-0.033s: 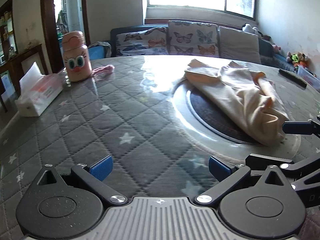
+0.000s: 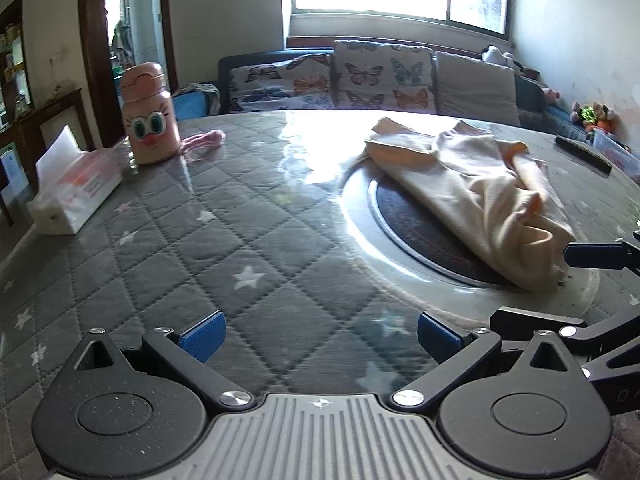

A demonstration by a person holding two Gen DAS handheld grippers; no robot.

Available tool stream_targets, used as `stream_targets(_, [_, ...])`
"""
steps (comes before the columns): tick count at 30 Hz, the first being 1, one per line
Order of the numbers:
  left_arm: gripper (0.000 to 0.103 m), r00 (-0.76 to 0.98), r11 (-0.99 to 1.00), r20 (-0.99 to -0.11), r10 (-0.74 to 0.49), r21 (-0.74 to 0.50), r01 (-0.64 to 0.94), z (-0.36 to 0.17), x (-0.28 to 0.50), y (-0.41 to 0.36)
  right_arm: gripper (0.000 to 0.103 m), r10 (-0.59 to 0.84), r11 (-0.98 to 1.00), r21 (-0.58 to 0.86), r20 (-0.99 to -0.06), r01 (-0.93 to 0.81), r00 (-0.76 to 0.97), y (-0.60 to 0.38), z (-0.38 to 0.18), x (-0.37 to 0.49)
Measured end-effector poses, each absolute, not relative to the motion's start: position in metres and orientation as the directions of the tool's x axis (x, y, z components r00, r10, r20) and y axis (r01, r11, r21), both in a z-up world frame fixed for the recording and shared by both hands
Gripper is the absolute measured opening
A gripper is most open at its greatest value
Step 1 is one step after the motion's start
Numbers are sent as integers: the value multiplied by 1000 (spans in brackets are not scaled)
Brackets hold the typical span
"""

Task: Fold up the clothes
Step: 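Move both grippers toward the crumpled cream shirt on the table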

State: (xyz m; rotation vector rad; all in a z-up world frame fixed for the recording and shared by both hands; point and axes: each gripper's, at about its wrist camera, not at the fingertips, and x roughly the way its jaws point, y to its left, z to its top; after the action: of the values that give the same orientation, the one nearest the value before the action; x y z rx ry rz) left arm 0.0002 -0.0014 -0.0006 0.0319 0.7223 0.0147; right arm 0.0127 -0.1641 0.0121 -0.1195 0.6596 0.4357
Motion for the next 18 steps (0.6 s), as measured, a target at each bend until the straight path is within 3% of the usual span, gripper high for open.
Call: stream_targets(18, [103,742,996,-671,-7,58,62,8,9,-26,103,332,924,67,-629,-376,703,-196,8,15])
